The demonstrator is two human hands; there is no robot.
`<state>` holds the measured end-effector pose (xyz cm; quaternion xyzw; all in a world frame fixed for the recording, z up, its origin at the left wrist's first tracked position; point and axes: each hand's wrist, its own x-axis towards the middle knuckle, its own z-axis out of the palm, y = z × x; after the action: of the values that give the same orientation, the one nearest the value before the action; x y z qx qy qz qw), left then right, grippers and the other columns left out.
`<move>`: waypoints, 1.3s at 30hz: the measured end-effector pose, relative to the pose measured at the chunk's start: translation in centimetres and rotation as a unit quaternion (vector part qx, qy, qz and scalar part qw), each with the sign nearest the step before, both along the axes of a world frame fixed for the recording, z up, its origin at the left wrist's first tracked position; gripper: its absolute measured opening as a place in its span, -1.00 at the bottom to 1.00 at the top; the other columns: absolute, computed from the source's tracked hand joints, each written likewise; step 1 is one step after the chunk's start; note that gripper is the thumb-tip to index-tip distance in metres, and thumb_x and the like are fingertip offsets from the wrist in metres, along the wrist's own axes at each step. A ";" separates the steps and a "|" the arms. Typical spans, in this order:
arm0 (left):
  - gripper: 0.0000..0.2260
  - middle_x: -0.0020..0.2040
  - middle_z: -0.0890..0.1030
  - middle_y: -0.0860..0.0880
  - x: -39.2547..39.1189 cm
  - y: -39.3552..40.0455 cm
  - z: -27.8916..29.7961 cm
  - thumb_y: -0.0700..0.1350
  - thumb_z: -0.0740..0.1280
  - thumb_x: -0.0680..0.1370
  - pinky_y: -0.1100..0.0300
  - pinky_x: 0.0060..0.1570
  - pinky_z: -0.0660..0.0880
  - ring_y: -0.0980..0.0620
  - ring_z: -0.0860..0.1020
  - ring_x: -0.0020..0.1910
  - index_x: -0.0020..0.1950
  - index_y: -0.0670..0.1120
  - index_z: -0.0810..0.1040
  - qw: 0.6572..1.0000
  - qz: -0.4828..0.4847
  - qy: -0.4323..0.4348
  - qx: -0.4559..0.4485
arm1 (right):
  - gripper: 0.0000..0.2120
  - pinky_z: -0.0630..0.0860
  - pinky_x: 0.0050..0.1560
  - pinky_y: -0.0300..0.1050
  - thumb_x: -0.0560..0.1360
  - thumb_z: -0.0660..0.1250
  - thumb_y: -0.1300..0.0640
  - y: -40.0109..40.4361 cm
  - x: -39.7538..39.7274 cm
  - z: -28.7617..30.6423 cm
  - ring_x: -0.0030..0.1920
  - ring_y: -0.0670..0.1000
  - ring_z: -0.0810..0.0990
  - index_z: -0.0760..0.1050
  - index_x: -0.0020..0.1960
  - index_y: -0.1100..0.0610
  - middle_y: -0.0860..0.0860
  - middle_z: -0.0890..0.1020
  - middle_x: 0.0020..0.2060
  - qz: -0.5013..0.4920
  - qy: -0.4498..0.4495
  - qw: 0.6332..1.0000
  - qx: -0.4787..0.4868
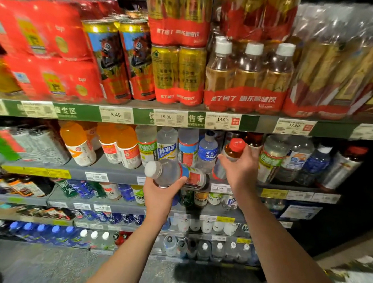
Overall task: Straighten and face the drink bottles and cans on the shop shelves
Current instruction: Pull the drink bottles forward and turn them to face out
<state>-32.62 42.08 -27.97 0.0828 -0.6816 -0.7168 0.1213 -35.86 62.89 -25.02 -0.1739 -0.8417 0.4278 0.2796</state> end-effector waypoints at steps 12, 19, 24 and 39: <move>-0.46 0.07 0.70 0.02 1.3 -0.3 -0.2 -0.13 0.66 0.30 0.44 -0.04 0.54 0.14 0.66 0.04 0.23 -0.10 0.58 0.999 0.053 -0.006 -0.007 | -0.34 0.51 0.07 0.04 0.34 0.58 -0.13 -0.6 -1.8 1.2 0.12 0.23 0.56 0.48 0.22 0.29 0.21 0.50 0.17 -0.055 -0.072 0.988 0.123; -0.53 0.00 0.67 0.10 1.9 -1.1 -0.5 -0.09 0.66 0.30 0.43 -0.08 0.55 0.32 0.63 -0.08 0.12 0.03 0.55 0.993 0.116 -0.020 -0.012 | -0.34 0.51 0.15 0.06 0.38 0.56 -0.10 -0.2 -1.1 0.5 0.21 0.21 0.51 0.44 0.30 0.25 0.19 0.48 0.22 -0.032 -0.039 0.993 0.109; -0.58 -0.03 0.65 0.17 1.5 -3.0 -0.3 -0.09 0.66 0.30 0.54 -0.16 0.48 0.38 0.62 -0.11 0.02 0.12 0.53 0.988 0.156 -0.004 -0.001 | -0.54 0.38 0.08 -0.34 0.47 0.52 0.05 -3.4 1.0 -0.6 0.11 0.02 0.52 0.48 0.26 0.20 0.11 0.49 0.14 -0.033 0.105 0.993 0.030; -0.56 -0.14 0.67 0.24 -3.1 -14.7 0.5 -0.04 0.67 0.25 0.55 -0.21 0.47 0.40 0.62 -0.14 0.00 0.10 0.53 0.995 0.099 -0.021 0.012 | -0.51 0.62 -0.14 0.15 0.41 0.56 -0.01 -17.8 -4.8 0.0 -0.11 0.26 0.58 0.52 0.11 0.32 0.23 0.48 0.01 0.009 0.038 0.989 0.145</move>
<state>-35.68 27.37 -27.42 0.1671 -0.6636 -0.7075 0.1763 -40.62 45.06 -25.05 -0.1072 -0.8852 0.3100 0.3297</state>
